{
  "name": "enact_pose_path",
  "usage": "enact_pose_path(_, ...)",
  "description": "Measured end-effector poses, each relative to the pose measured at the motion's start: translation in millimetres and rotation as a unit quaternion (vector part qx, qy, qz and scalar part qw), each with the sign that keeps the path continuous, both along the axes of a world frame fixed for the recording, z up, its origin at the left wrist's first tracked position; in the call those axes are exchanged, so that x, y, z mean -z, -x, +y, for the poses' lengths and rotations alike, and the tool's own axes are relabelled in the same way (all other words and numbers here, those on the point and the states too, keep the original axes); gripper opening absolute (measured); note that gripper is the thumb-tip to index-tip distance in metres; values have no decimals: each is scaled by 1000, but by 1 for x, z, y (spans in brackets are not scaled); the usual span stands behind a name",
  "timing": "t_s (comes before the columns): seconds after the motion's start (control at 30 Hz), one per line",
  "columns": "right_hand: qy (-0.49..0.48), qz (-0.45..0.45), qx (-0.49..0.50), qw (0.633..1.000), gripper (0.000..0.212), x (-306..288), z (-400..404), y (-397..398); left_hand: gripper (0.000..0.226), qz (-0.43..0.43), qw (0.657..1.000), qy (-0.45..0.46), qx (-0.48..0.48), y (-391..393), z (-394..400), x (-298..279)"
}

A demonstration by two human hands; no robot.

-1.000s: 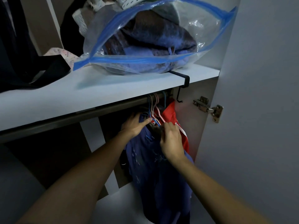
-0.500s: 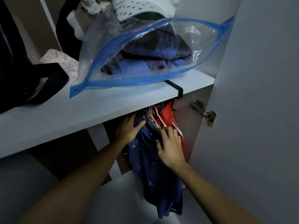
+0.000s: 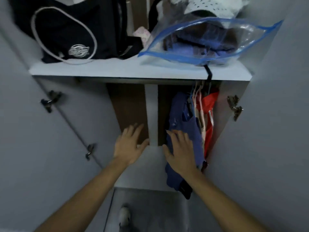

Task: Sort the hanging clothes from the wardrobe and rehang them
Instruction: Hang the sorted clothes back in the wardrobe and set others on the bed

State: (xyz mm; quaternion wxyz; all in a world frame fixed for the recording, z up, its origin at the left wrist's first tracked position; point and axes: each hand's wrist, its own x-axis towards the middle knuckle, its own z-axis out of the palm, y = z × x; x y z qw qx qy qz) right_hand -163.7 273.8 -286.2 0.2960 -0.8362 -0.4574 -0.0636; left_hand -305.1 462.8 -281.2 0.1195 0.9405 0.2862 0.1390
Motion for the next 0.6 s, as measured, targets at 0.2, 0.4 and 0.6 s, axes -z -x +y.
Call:
enact_pose_path(0.2, -9, 26, -178, 984, 55, -3, 39, 120, 68, -13, 990, -37, -134, 185, -50, -20)
enact_pose_path(0.4, -14, 18, -364, 931, 49, -13, 60, 281, 66, -47, 953, -35, -297, 355, -122, -28)
enact_pose_path(0.6, 10, 31, -516, 856, 50, -8, 44, 443, 65, -52, 884, -31, -464, 521, -209, -21)
